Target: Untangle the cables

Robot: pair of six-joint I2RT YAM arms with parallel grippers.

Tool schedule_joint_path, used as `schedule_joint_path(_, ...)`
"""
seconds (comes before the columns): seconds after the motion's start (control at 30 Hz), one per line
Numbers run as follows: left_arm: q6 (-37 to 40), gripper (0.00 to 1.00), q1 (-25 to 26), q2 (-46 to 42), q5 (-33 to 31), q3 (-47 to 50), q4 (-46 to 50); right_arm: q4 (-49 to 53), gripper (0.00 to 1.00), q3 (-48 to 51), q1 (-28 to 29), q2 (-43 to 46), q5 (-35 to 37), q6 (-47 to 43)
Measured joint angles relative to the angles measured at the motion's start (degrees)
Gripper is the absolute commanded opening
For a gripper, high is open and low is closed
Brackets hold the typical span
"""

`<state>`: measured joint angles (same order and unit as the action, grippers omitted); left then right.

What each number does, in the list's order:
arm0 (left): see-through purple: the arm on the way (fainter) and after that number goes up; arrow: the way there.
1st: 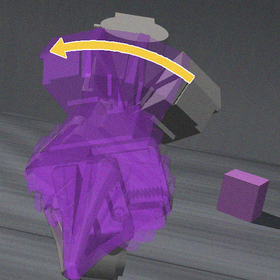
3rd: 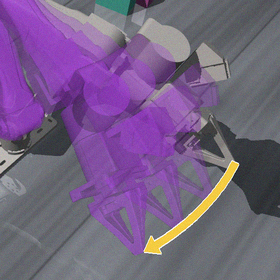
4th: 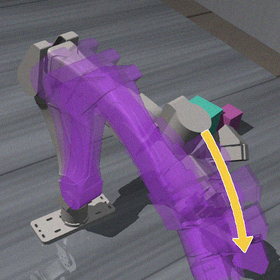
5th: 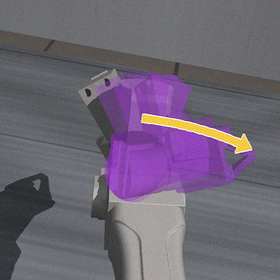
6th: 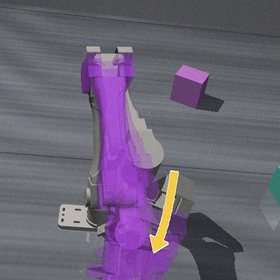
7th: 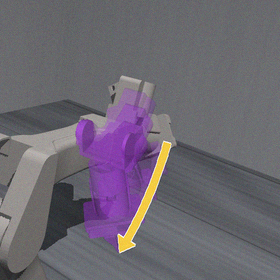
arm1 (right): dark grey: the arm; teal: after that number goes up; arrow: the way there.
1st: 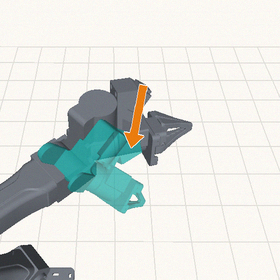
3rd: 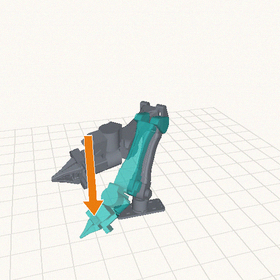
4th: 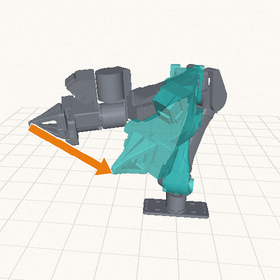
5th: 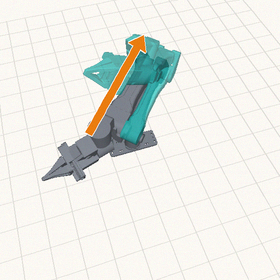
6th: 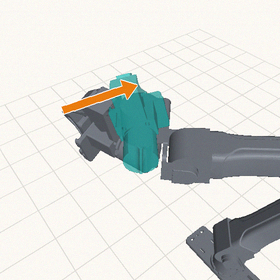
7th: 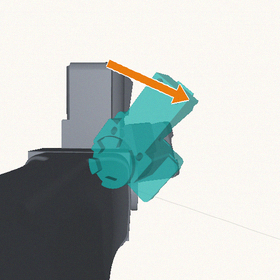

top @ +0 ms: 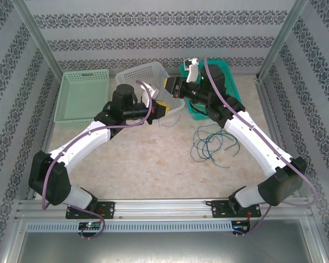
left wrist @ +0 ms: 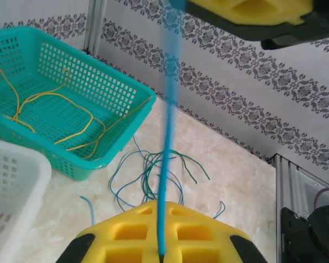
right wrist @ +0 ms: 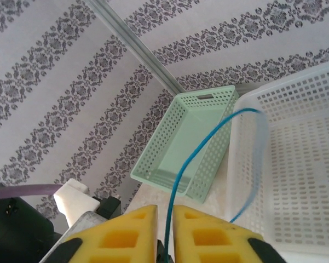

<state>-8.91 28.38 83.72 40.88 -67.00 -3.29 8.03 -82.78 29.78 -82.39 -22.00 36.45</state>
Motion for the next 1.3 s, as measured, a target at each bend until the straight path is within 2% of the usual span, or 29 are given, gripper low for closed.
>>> schedule_joint_path(0.07,0.17,0.0,-0.02,-0.63,-1.07,0.07,0.83,0.28,0.43,0.0,-0.04,-0.02,0.09,-0.22)
schedule_joint_path(0.1,0.22,0.0,-0.22,-1.31,-1.57,0.26,1.16,0.42,0.56,0.0,-0.17,-0.02,0.17,-0.28)
schedule_joint_path(0.13,0.2,0.0,-0.39,-2.14,-2.12,0.5,1.44,0.5,0.8,0.0,-0.37,-0.02,0.31,-0.55)
schedule_joint_path(0.17,0.2,0.0,-0.76,-2.78,-2.38,0.61,1.77,0.5,0.98,0.02,-0.42,-0.02,0.57,-0.61)
schedule_joint_path(0.27,-0.09,0.0,-2.99,-5.09,-3.61,0.61,2.97,0.5,0.98,0.98,-0.85,0.28,1.79,-1.79)
schedule_joint_path(0.4,-0.28,0.0,-8.72,-7.15,-6.32,-1.07,6.95,1.7,0.98,4.09,-2.05,1.62,3.41,-3.32)
schedule_joint_path(0.77,3.32,0.0,-23.15,-6.93,-15.47,-19.41,20.98,4.0,0.98,14.64,-6.05,5.7,3.93,-3.85)
schedule_joint_path(0.9,4.44,0.0,-29.75,-2.91,-17.03,-22.95,22.97,4.35,0.98,16.92,-7.15,7.54,3.98,-3.87)
schedule_joint_path(1.07,4.33,0.0,-37.59,6.32,-17.14,-25.18,26.01,5.46,0.98,19.63,-8.72,11.17,5.22,-4.11)
schedule_joint_path(1.3,4.17,0.0,-43.21,14.82,-14.51,-28.02,29.94,7.06,0.98,25.73,-12.13,15.96,7.1,-4.04)
